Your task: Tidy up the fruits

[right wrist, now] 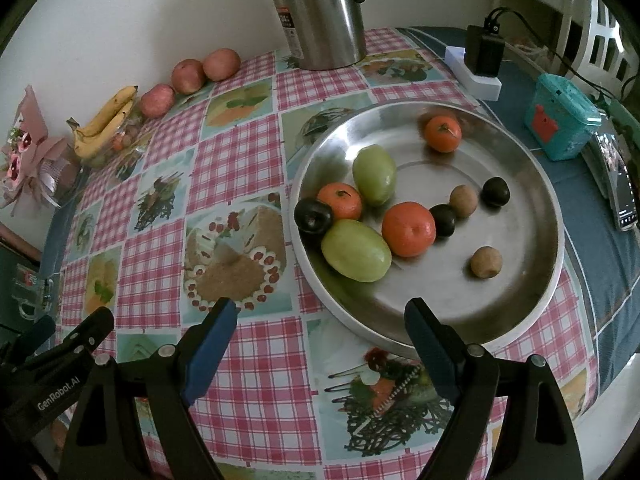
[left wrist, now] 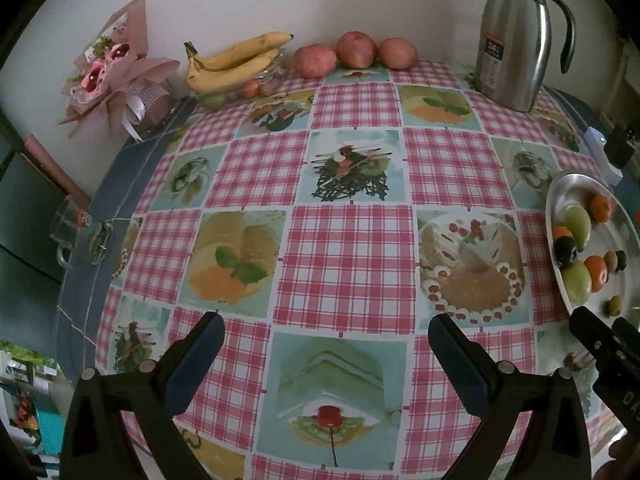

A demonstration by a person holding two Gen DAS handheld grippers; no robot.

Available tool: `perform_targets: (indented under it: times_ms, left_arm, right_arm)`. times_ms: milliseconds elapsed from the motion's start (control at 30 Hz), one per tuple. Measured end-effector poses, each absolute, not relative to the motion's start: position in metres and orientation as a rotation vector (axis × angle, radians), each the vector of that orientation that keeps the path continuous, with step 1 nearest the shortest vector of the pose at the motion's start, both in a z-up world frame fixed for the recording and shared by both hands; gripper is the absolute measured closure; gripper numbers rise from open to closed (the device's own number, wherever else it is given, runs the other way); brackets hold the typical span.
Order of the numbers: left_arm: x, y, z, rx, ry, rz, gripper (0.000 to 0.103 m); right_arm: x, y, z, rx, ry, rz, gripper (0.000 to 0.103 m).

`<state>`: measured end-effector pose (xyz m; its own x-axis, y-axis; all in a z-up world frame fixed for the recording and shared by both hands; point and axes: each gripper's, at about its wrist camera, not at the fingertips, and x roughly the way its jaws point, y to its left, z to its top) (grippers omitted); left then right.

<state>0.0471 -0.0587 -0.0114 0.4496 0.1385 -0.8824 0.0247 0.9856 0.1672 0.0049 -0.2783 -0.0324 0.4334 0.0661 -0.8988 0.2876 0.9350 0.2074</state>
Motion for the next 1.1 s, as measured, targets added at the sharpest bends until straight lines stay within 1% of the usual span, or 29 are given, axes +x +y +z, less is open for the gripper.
perform_targets:
  times_ms: [1100]
  left_arm:
    - [0.0478,-0.0569,-0.0119,0.15,1.107,0.079,0.0]
  right_arm:
    - [0.0054,-0.2768,-0.0335,0.355,1.127,-0.144,0.017]
